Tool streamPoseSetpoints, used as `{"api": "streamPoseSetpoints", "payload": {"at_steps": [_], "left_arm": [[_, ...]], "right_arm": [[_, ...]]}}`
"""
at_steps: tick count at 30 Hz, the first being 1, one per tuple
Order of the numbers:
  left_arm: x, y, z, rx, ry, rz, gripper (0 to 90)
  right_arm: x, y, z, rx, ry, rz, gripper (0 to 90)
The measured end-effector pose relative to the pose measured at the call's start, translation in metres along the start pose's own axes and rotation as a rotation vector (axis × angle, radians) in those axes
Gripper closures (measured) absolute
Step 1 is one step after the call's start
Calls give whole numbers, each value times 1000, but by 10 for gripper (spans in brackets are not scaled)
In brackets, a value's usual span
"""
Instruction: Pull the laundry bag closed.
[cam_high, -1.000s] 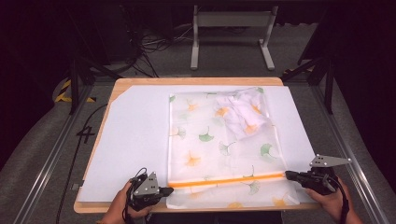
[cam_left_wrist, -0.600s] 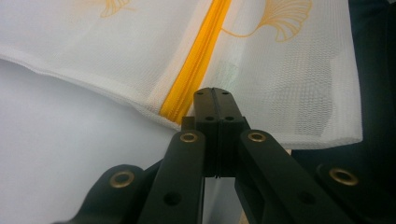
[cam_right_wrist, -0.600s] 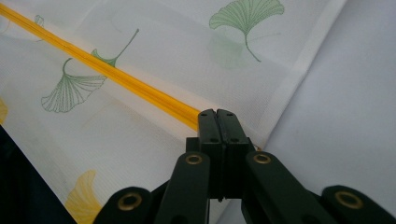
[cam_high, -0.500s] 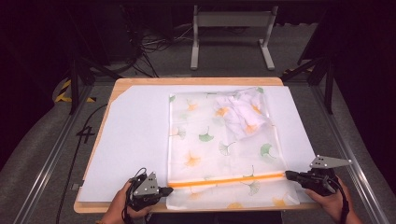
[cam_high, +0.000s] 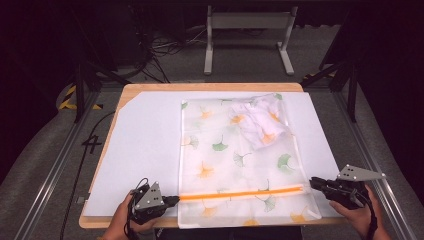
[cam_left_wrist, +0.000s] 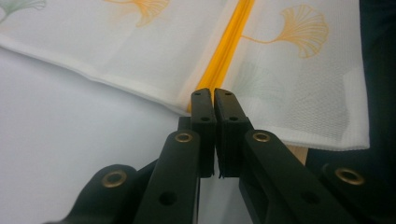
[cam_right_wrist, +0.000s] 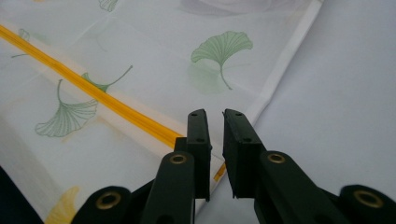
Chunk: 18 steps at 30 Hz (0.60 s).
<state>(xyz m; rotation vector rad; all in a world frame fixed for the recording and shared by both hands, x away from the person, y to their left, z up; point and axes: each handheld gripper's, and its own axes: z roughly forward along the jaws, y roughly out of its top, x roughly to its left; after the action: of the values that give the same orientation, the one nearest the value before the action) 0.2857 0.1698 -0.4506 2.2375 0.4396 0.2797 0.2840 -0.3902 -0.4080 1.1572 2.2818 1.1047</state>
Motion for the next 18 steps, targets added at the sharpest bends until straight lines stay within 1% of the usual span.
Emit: {"api": "streamPoseSetpoints", "payload": {"at_steps": [1, 2, 3, 4, 6, 7, 9, 10, 11, 12, 13, 14, 15, 16, 17, 18], "left_arm": [[1, 0, -2, -6, 16, -6, 873], [1, 0, -2, -6, 16, -6, 859], [2, -1, -4, -11, 24, -4, 859], [4, -2, -7, -26, 41, -12, 835], [6, -2, -8, -32, 47, -19, 815], [8, -4, -11, -38, 69, -29, 798], [10, -5, -12, -36, 86, -29, 775], [11, -5, -13, -40, 98, -39, 760], [12, -6, -15, -39, 112, -40, 734], [12, -6, -15, -39, 112, -40, 716], [13, -6, -16, -41, 116, -47, 695], [15, -7, -17, -47, 124, -53, 695], [16, -8, -19, -49, 146, -61, 624], [18, -9, -20, -52, 159, -68, 624], [21, -12, -23, -55, 186, -79, 593], [21, -12, -23, -55, 186, -79, 566]], "right_arm": [[1, 1, -1, -6, -31, -30, 795], [2, 1, -1, -15, -55, -51, 773], [2, 1, -1, -15, -55, -51, 773], [3, 1, -2, -41, -72, -78, 744], [3, 0, -3, -57, -93, -89, 733], [2, 0, -3, -58, -96, -95, 708], [1, -1, -3, -63, -108, -90, 678], [0, -1, -2, -63, -107, -87, 677], [-2, -2, -2, -65, -102, -92, 667], [-2, -2, -2, -65, -102, -92, 667], [-3, -2, -1, -63, -120, -92, 628], [-3, -2, -1, -63, -120, -92, 628], [-5, -3, -1, -68, -132, -85, 574], [-5, -3, -1, -68, -132, -85, 574], [-8, -4, -1, -71, -143, -73, 540], [-8, -4, -1, -71, -143, -73, 540]]}}
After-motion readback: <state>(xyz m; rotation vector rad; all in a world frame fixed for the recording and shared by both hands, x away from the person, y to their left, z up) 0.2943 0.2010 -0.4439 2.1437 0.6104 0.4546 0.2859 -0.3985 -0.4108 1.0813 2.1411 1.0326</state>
